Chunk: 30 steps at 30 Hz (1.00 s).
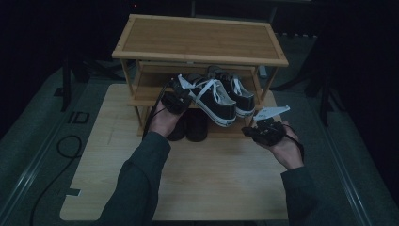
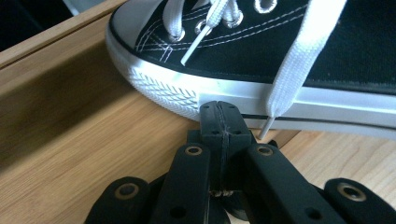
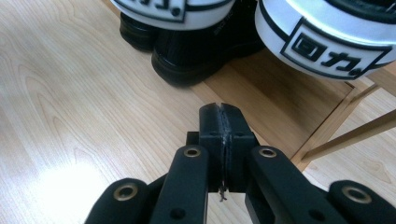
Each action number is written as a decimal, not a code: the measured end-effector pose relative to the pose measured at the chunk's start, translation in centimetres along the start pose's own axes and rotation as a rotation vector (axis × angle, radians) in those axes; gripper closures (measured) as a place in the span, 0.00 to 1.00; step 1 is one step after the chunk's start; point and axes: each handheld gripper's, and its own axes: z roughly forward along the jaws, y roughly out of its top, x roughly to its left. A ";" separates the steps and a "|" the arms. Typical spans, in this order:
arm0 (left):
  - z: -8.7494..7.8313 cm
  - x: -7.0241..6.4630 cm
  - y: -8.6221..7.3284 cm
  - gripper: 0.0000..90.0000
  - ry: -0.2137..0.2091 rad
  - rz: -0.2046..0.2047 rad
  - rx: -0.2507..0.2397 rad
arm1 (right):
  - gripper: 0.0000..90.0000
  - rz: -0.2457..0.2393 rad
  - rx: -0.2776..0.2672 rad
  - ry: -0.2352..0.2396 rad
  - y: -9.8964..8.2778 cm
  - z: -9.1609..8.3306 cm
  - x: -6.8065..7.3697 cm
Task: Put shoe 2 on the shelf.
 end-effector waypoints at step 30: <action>1.6 2.1 0.6 1.00 0.042 -0.048 0.007 | 0.98 -0.032 -0.018 0.027 0.4 0.4 0.8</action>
